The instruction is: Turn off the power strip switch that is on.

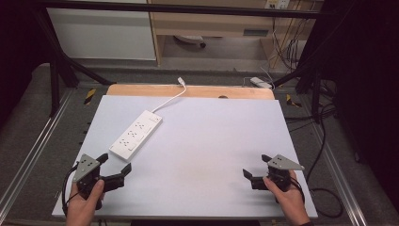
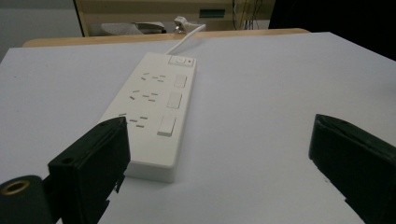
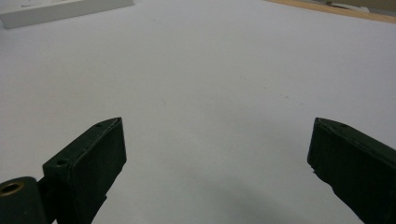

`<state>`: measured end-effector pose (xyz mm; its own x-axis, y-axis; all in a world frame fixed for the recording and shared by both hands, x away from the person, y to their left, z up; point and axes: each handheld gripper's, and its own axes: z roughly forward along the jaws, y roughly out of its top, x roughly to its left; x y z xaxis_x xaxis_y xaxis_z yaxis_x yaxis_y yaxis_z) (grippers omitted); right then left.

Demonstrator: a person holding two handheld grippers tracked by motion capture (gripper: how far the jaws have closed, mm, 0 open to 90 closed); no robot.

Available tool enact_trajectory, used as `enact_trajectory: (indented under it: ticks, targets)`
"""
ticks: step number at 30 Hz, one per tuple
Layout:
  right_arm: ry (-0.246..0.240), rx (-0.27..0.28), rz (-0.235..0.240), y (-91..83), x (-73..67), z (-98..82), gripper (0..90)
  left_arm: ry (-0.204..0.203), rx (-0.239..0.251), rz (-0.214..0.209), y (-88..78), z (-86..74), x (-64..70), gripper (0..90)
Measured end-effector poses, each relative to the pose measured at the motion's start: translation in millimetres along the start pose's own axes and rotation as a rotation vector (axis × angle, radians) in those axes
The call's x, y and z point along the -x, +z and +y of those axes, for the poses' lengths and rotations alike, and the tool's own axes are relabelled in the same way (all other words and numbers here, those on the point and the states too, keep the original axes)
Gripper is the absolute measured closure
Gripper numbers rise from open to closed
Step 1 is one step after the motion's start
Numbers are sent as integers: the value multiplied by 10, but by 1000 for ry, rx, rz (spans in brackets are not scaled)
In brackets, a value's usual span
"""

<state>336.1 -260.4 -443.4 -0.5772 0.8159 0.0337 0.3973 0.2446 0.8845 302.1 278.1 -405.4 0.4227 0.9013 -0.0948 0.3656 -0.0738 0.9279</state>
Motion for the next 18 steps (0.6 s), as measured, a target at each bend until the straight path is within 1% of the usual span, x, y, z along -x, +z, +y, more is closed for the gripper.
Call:
enact_trajectory:
  ticks: [3,6,9,12,16,18]
  targets:
    - [17,-5,-9,-4,26,-5,52,0,7,-1,-1,3,-8,56]
    - [24,-1,-17,-17,37,-3,53,1,27,6,-15,8,-18,58]
    - [34,10,-15,-28,35,5,48,7,36,-6,-27,11,-20,55]
    - [25,13,-15,-29,35,10,46,8,50,-3,-40,18,-14,54]
    - [31,23,-18,-40,43,18,43,7,74,6,-67,35,-15,52]
    - [37,25,-23,-45,49,20,40,13,90,5,-88,48,-13,51]
